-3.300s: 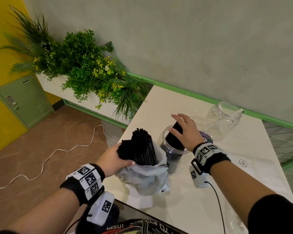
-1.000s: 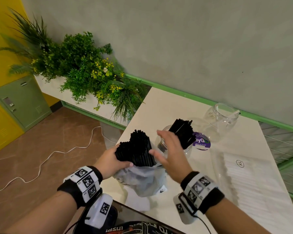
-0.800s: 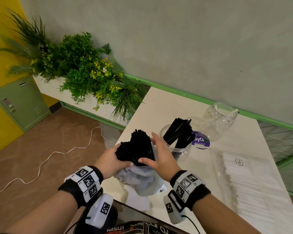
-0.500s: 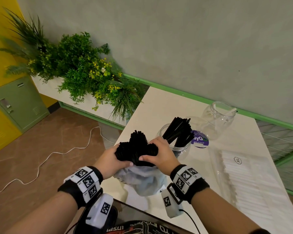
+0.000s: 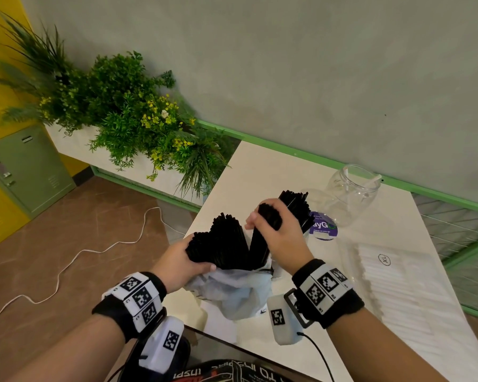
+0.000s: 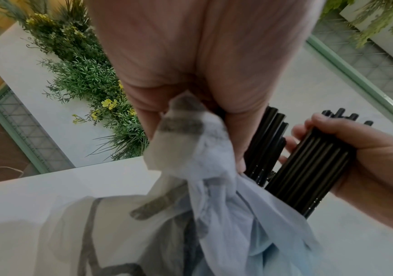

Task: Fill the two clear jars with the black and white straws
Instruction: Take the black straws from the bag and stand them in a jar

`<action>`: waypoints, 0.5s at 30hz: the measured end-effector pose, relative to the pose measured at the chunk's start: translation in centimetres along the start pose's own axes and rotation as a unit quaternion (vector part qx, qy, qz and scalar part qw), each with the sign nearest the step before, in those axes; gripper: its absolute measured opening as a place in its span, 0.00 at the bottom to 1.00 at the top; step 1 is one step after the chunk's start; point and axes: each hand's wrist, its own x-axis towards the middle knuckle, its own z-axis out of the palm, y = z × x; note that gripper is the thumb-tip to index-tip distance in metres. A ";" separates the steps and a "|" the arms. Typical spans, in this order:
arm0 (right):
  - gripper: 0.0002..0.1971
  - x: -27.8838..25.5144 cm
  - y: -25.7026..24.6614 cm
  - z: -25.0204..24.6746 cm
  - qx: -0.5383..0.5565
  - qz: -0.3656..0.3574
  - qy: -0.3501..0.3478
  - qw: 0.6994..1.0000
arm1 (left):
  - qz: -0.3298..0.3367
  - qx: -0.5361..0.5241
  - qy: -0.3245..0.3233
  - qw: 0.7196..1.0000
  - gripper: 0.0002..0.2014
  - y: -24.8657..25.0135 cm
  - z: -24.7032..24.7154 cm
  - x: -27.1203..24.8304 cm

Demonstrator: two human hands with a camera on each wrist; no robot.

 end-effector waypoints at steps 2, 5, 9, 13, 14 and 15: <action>0.05 0.5 -1.0 -0.3 0.026 -0.012 0.034 0.999 | -0.001 -0.001 0.003 1.000 0.23 0.0 0.0 0.1; 0.08 0.9 -2.7 -0.7 0.024 -0.042 0.054 0.997 | -0.009 0.003 0.002 1.000 0.23 0.0 0.0 0.1; 0.12 1.5 -5.6 -1.5 0.017 -0.074 0.066 0.995 | -0.004 0.013 0.005 1.000 0.22 0.4 0.0 -0.1; 0.14 2.5 -7.3 -2.3 0.010 -0.088 0.069 0.994 | 0.001 0.018 0.009 1.000 0.22 0.7 0.0 -0.2; 0.14 2.7 -7.4 -2.4 0.006 -0.089 0.069 0.994 | 0.002 0.020 0.009 1.000 0.23 0.8 0.0 -0.2; 0.15 2.9 -7.4 -2.5 0.003 -0.090 0.072 0.993 | 0.002 0.020 0.009 1.000 0.23 0.8 0.0 -0.2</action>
